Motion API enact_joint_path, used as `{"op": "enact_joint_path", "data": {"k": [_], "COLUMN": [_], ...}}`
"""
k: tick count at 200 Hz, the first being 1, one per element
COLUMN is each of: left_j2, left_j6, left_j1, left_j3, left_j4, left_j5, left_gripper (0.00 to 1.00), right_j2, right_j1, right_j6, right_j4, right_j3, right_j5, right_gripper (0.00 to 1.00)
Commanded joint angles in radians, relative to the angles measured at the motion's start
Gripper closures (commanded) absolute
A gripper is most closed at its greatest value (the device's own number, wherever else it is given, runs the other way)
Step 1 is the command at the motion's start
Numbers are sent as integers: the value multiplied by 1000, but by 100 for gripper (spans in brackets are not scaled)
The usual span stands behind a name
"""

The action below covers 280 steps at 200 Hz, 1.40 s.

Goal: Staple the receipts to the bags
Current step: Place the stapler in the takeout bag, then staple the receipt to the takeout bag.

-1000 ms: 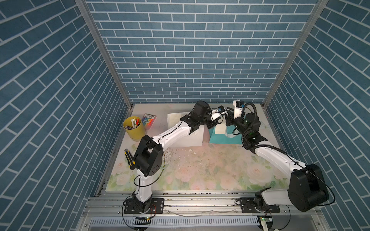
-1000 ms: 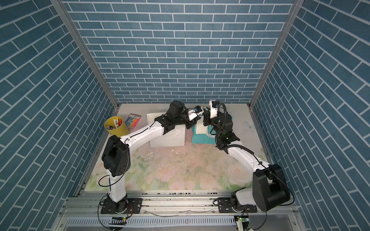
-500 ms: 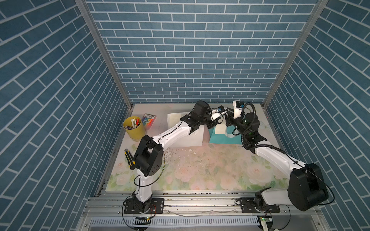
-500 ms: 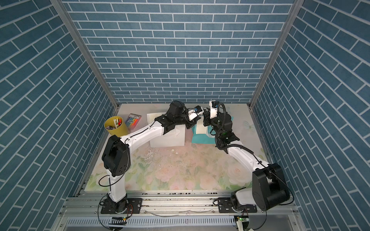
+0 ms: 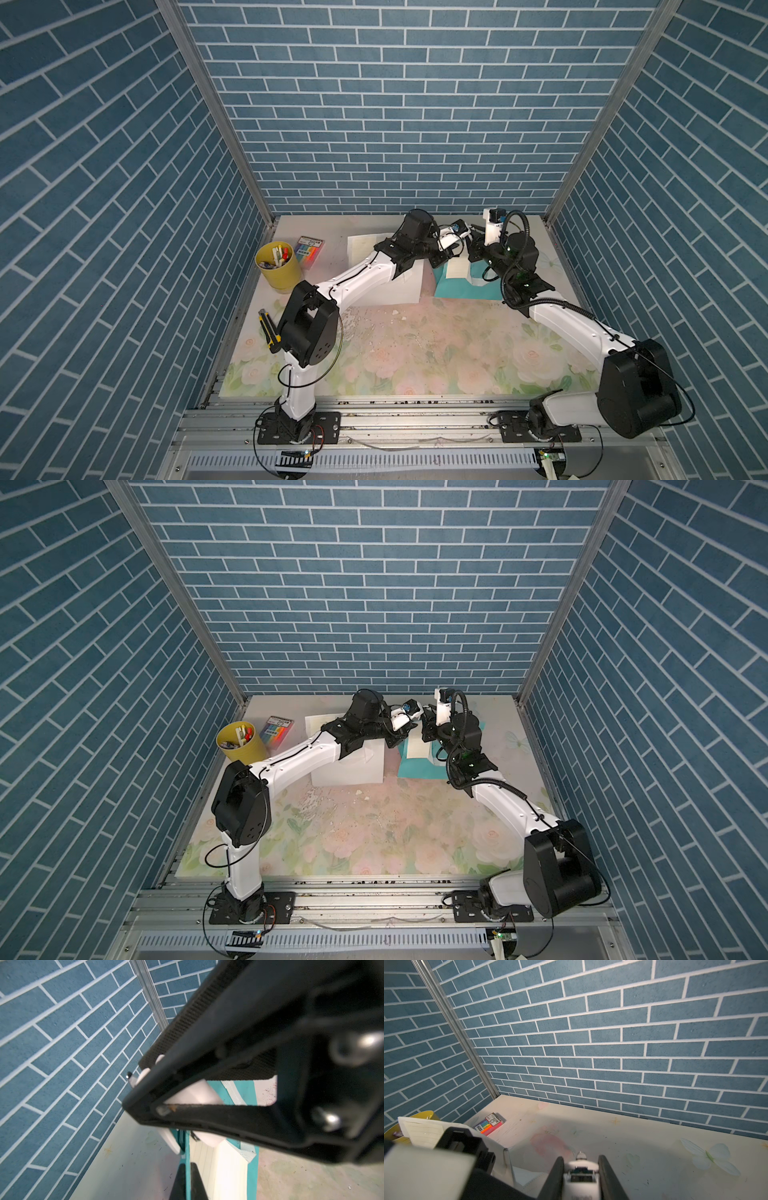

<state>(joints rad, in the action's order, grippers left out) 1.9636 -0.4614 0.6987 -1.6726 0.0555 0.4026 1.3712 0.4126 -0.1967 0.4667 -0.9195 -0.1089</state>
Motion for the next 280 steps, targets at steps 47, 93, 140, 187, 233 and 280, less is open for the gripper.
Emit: {"op": "enact_joint_path", "data": {"k": [47,93,140,187,233,280], "left_j2": [24,24,30,31,38,29], "left_j6": [3,3,-2,-15,-49,-96], "left_j1": [6,5,5,6,5,6], "left_j3": [-13,-11,-13,-29,-60,-65], "left_j4": [26,26,30,48,86,124], "left_j5": [19,23,22,35,54,55], "left_gripper": [100,100,100,100,100,100], "right_j2": [8,7,-94,-90,52,192], "right_j1": [3,-5,-86,-276,-317,-319], "right_j6": [-40,-49,6,391,879,1177], "right_j4": [-55,-53,-137,-756,-1266,-1488], "right_j3": [-47,-55,-85,-338,-613,-762], "right_j5": [14,14,-79,-549,-816,-915], "right_gripper": [65,58,39,21,2,2]}}
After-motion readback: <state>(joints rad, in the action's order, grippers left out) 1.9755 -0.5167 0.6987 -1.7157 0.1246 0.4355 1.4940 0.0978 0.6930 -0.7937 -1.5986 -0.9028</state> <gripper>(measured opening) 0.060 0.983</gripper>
